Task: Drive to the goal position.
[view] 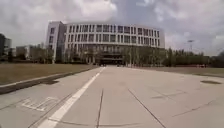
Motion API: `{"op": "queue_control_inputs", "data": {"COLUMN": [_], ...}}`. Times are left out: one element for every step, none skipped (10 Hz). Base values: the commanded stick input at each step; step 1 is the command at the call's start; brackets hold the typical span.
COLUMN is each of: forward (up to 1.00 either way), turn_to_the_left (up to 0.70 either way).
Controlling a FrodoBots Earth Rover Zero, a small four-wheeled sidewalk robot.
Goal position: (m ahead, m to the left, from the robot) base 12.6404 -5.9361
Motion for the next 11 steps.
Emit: {"op": "queue_control_inputs", "data": {"forward": [0.50, 0.50, 0.50, 0.50, 0.50, 0.50, 0.50, 0.50, 0.50, 0.50, 0.50], "turn_to_the_left": [-0.02, -0.02, -0.02, -0.02, -0.02, -0.02, -0.02, -0.02, -0.02, -0.02, -0.02]}}
